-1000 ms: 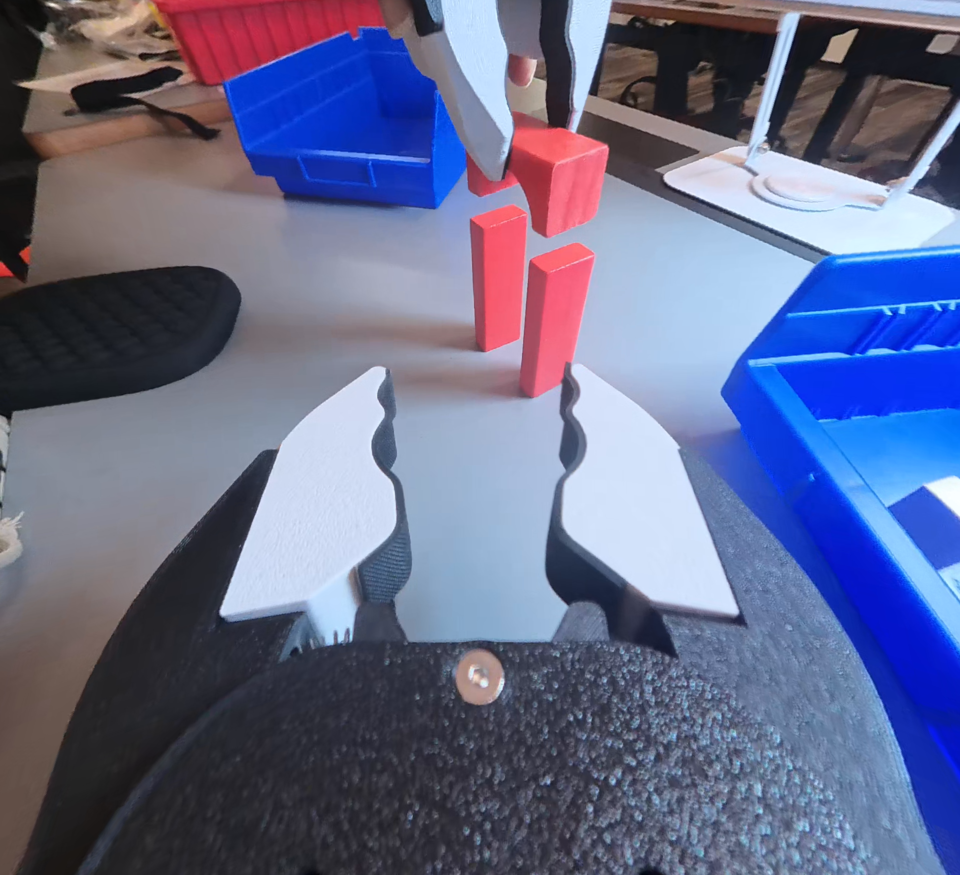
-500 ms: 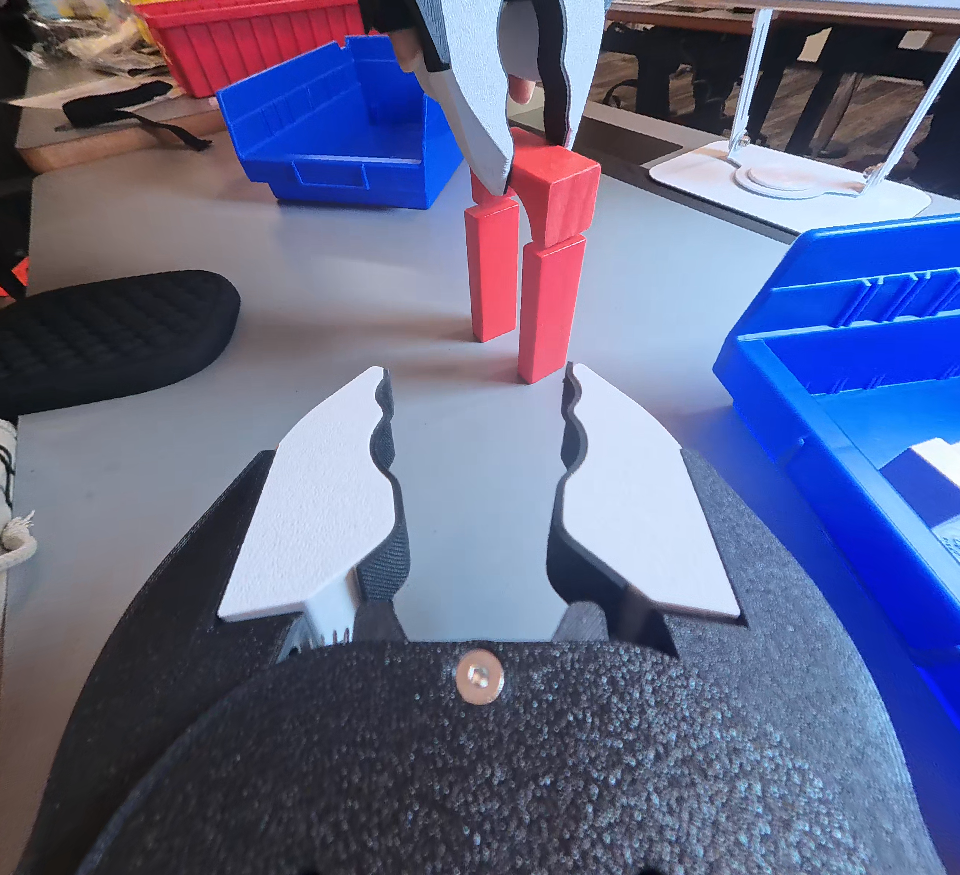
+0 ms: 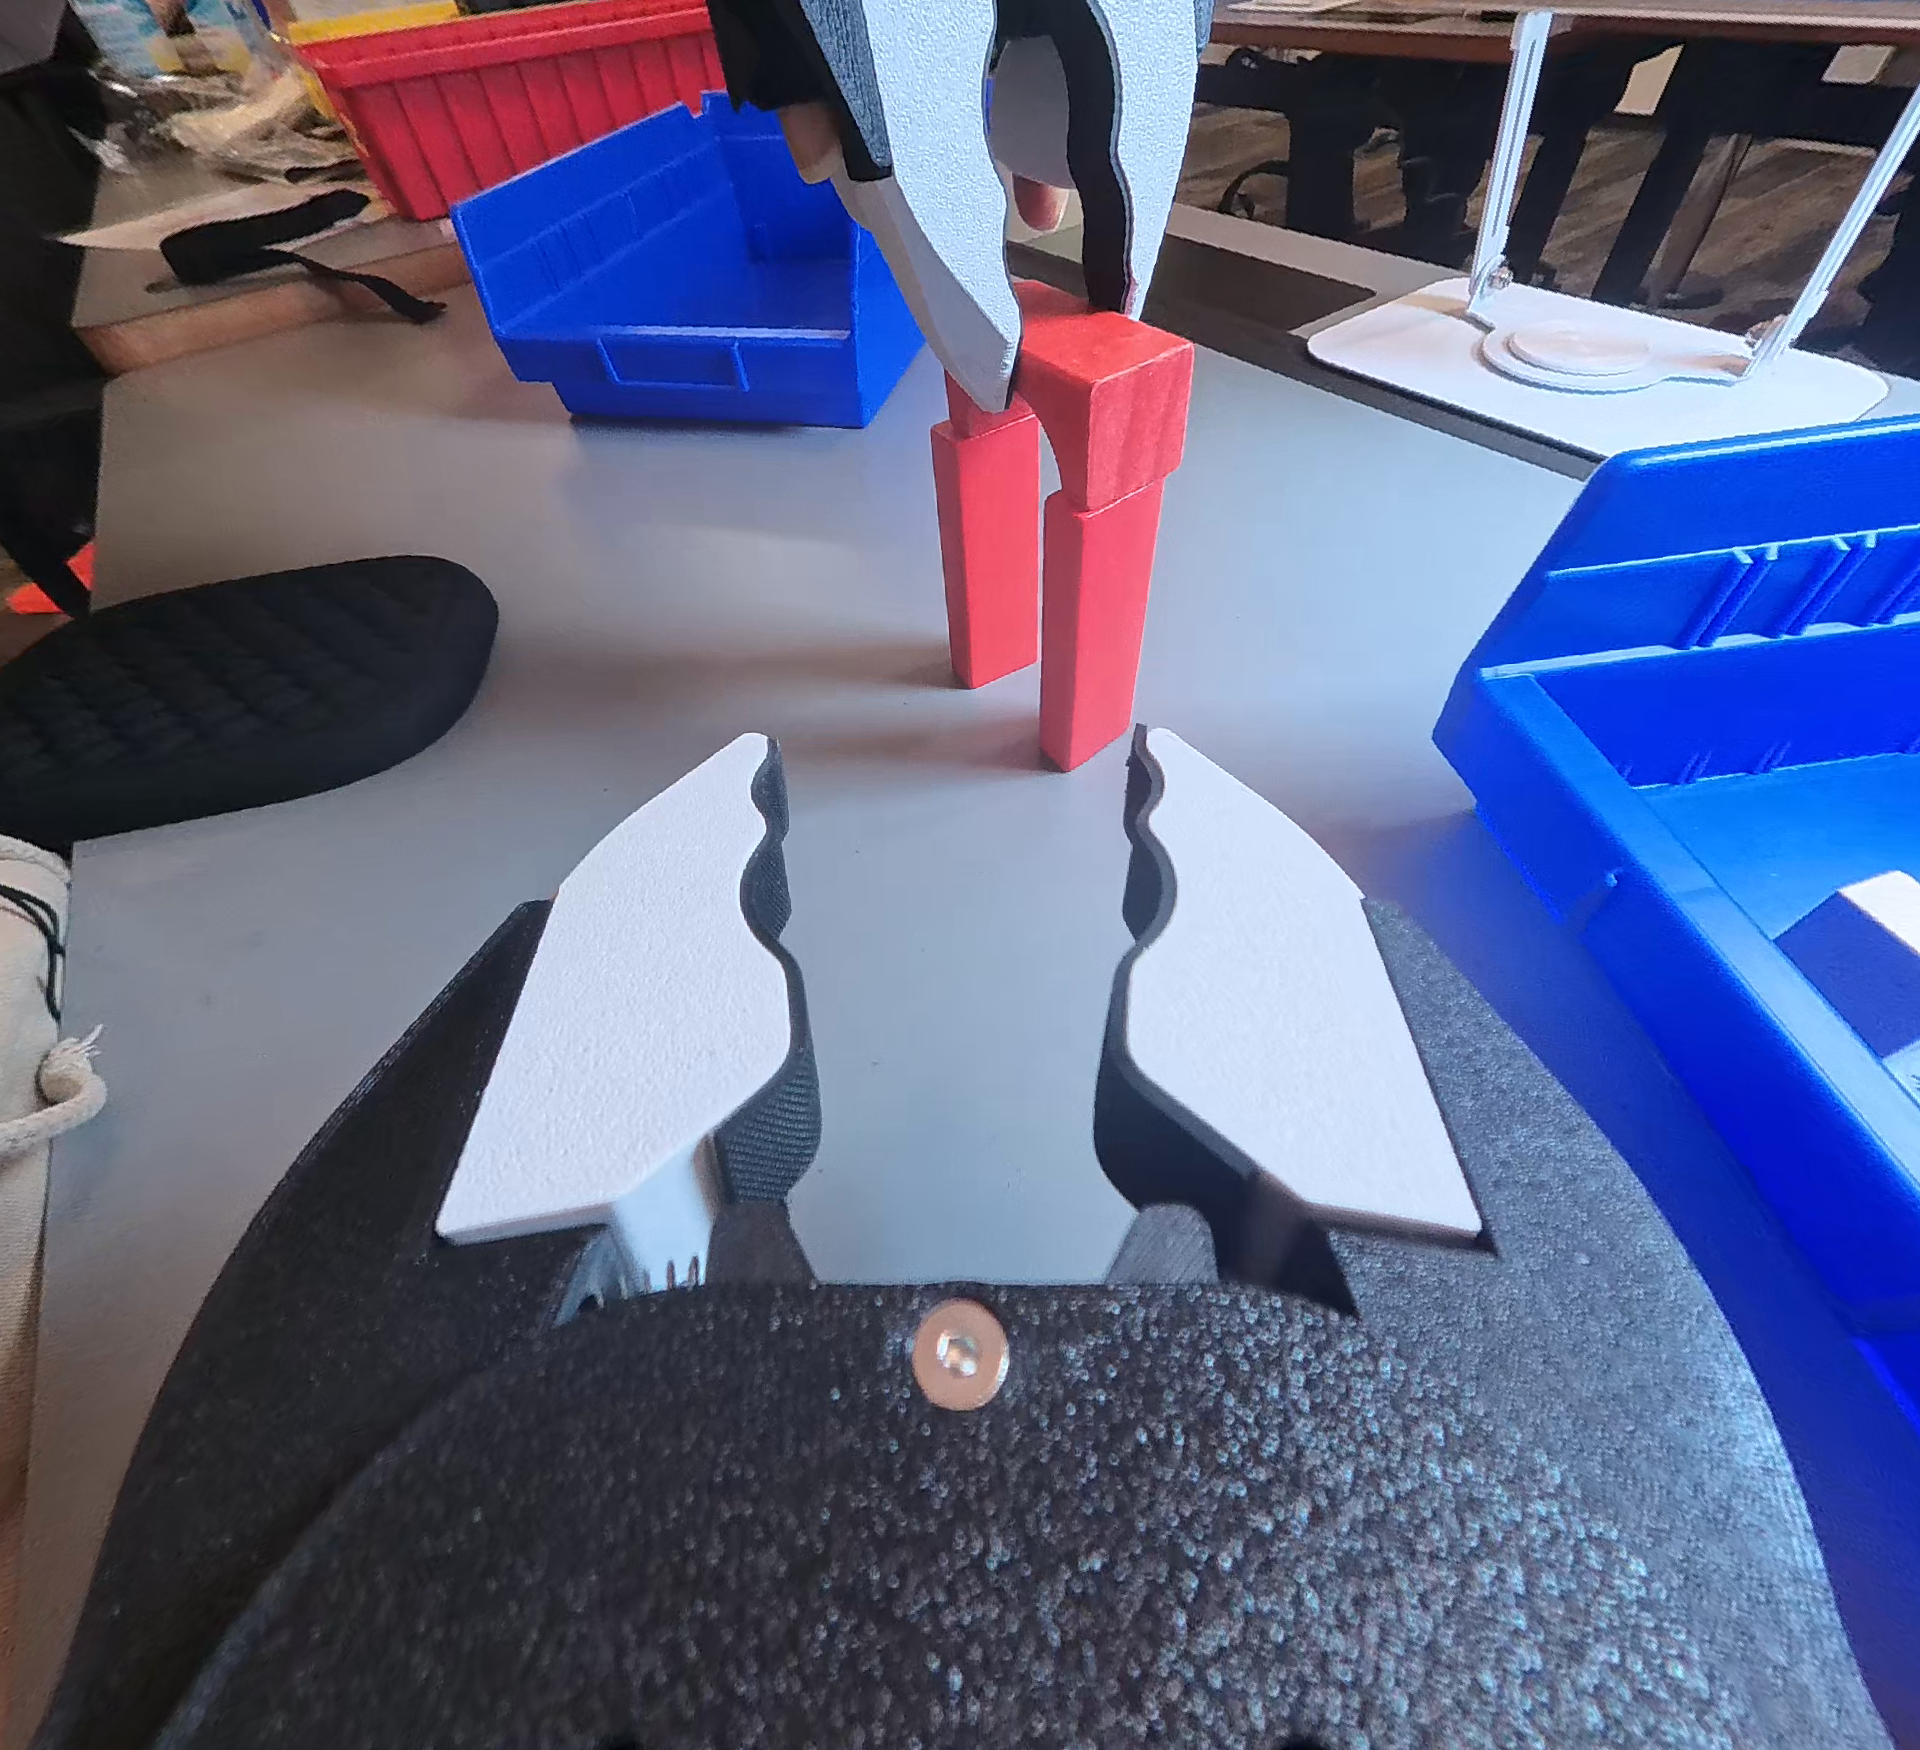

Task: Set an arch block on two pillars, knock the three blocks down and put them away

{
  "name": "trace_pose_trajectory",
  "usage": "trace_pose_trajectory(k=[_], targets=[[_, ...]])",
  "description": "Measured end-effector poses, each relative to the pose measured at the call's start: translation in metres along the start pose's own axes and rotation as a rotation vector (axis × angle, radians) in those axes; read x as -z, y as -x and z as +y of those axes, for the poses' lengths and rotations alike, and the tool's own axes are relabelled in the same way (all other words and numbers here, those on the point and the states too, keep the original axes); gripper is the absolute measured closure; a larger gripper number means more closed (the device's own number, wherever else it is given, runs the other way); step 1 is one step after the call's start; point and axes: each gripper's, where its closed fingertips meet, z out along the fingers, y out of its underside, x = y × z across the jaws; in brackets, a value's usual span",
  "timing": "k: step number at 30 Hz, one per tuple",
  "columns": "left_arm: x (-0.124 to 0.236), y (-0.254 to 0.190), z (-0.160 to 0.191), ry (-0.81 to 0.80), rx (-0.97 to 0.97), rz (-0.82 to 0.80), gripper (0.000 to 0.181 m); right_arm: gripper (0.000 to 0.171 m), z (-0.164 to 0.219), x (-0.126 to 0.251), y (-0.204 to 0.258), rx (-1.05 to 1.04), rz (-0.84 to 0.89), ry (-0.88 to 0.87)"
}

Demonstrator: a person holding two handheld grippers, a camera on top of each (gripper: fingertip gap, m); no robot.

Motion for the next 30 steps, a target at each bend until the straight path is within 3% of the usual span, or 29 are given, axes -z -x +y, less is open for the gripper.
trace_pose_trajectory(k=[30], targets=[[-0.0006, -0.0013, 0.0013, -0.003, -0.002, -0.001, 0.148, 0.108, 0.0, 0.001, -0.0011, -0.015, -0.008, -0.003]])
